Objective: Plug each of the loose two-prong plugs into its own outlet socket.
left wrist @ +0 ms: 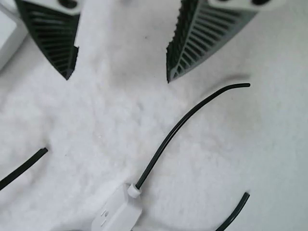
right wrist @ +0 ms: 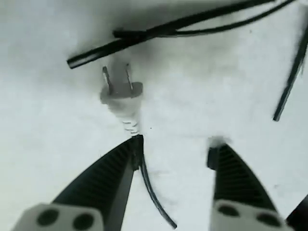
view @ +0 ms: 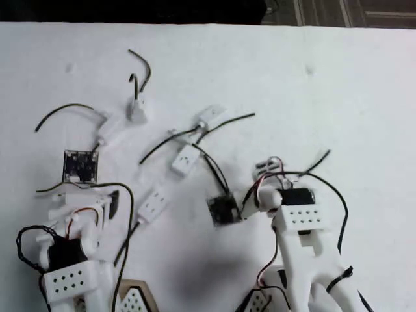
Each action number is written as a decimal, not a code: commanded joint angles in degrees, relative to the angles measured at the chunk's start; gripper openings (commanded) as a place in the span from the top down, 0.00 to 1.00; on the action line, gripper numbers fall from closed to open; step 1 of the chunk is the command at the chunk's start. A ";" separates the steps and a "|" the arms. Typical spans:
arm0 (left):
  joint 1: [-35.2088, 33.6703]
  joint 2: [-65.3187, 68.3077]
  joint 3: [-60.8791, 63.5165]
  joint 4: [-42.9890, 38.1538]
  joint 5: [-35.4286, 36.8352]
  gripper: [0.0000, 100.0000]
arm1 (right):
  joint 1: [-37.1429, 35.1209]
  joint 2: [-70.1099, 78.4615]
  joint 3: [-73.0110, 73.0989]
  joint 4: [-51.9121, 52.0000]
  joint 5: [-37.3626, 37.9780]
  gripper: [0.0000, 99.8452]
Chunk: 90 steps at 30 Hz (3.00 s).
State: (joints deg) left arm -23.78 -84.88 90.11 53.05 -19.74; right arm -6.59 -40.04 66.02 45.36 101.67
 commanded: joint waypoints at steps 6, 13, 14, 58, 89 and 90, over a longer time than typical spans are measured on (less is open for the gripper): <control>0.22 -0.57 -0.26 -0.35 0.35 0.71 | 1.36 -1.80 -0.53 -1.01 -26.46 0.77; 0.13 -0.57 -0.26 -0.35 0.26 0.71 | 1.80 -1.19 -7.56 2.95 -70.51 0.83; 0.13 -0.57 -0.26 -0.35 0.26 0.71 | 1.80 -1.19 -9.32 5.49 -76.31 0.81; 0.13 -0.57 -0.26 -0.26 0.26 0.71 | -3.65 46.64 -39.91 21.76 -128.18 0.98; 0.13 -0.57 -0.26 -0.26 0.26 0.71 | 3.82 36.79 -43.43 31.34 -57.23 0.82; 0.13 -0.57 -0.26 -0.26 0.26 0.71 | 3.82 36.79 -43.43 32.13 -57.23 0.82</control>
State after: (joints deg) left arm -23.78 -84.88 90.11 53.05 -19.74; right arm -3.25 0.04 24.79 74.99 44.00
